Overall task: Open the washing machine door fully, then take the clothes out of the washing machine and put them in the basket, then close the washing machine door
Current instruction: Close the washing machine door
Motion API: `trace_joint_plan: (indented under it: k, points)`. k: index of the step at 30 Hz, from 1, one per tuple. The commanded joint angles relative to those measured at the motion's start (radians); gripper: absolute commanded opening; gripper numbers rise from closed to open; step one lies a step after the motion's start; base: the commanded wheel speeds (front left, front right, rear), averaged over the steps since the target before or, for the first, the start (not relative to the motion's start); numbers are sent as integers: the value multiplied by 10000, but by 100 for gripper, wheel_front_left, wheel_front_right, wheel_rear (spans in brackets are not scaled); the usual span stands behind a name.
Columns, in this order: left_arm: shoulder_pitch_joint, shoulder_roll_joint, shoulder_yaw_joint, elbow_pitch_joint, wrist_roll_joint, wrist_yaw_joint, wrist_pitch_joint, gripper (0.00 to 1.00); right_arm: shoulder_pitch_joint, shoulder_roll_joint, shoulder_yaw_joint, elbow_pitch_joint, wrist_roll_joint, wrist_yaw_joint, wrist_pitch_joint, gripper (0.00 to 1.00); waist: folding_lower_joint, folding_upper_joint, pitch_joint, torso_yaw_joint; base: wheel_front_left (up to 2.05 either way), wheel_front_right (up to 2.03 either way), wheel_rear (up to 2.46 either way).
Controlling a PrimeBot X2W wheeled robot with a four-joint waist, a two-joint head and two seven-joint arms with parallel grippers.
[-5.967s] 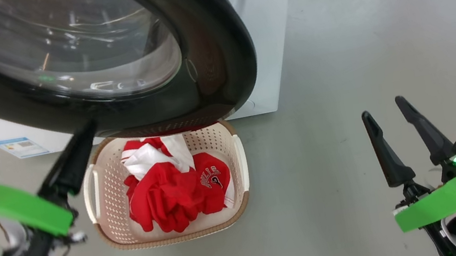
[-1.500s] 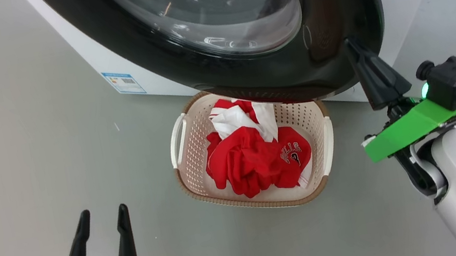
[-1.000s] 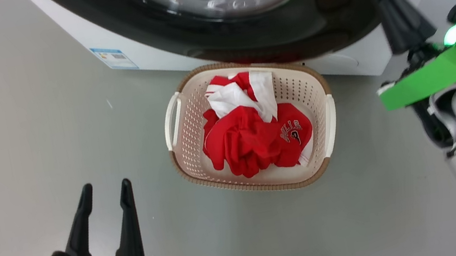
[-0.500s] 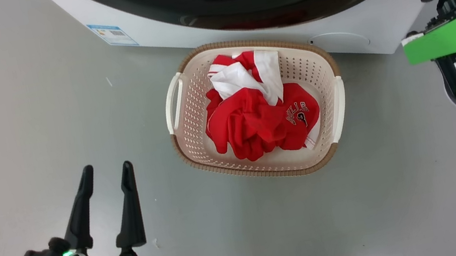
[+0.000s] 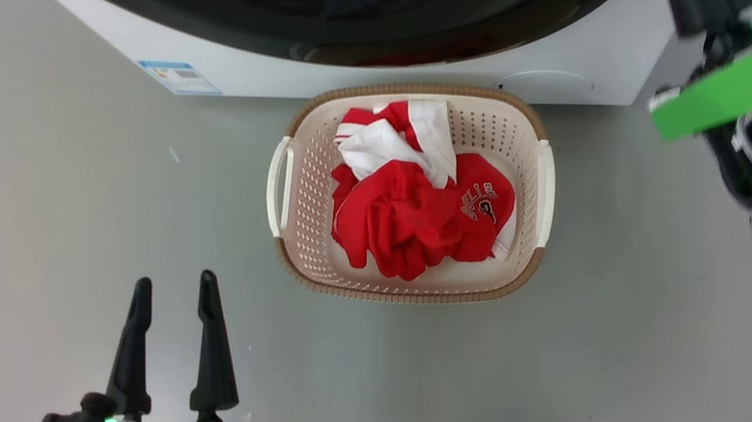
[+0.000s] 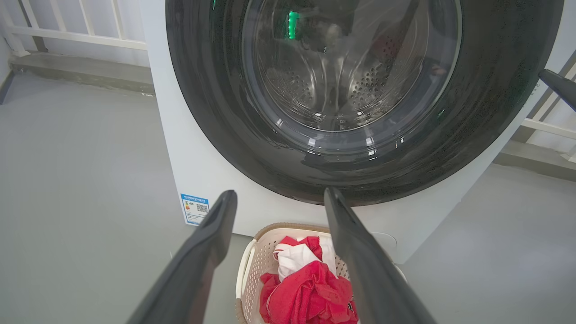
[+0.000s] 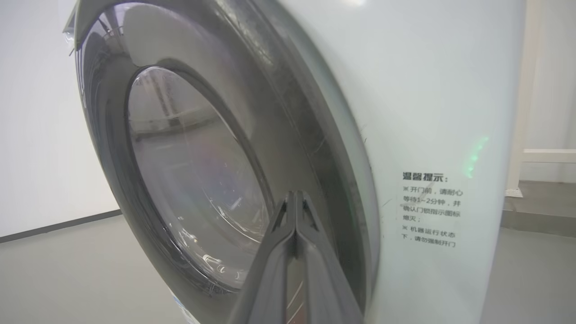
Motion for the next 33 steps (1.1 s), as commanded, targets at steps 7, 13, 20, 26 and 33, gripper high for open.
trace_joint_plan:
  k: [7, 13, 20, 26, 33]
  points:
    - [172, 145, 576, 201, 432, -56, -91, 100, 1542, 138, 588, -249, 50, -34, -51, 100, 0, 0, -784, -588, 0, 0, 0]
    - [369, 145, 731, 466, 774, -56, -91, 100, 2649, 102, 657, -312, 95, -34, -51, 100, 0, 0, -1378, -1100, 0, 0, 0]
    - [792, 365, 928, 679, 913, -56, -92, 100, 3845, 103, 485, -470, 150, -34, -51, 100, 0, 0, -2072, -1816, 0, 0, 0]
    - [1128, 557, 1060, 834, 887, -56, -92, 100, 4579, 161, 276, -570, 185, -34, -51, 100, 0, 0, -2483, -2398, 0, 0, 0]
    - [1504, 694, 1319, 988, 939, -56, -92, 100, 5219, 223, 96, -624, 188, -34, -51, 100, 0, 0, -2928, -2955, 0, 0, 0]
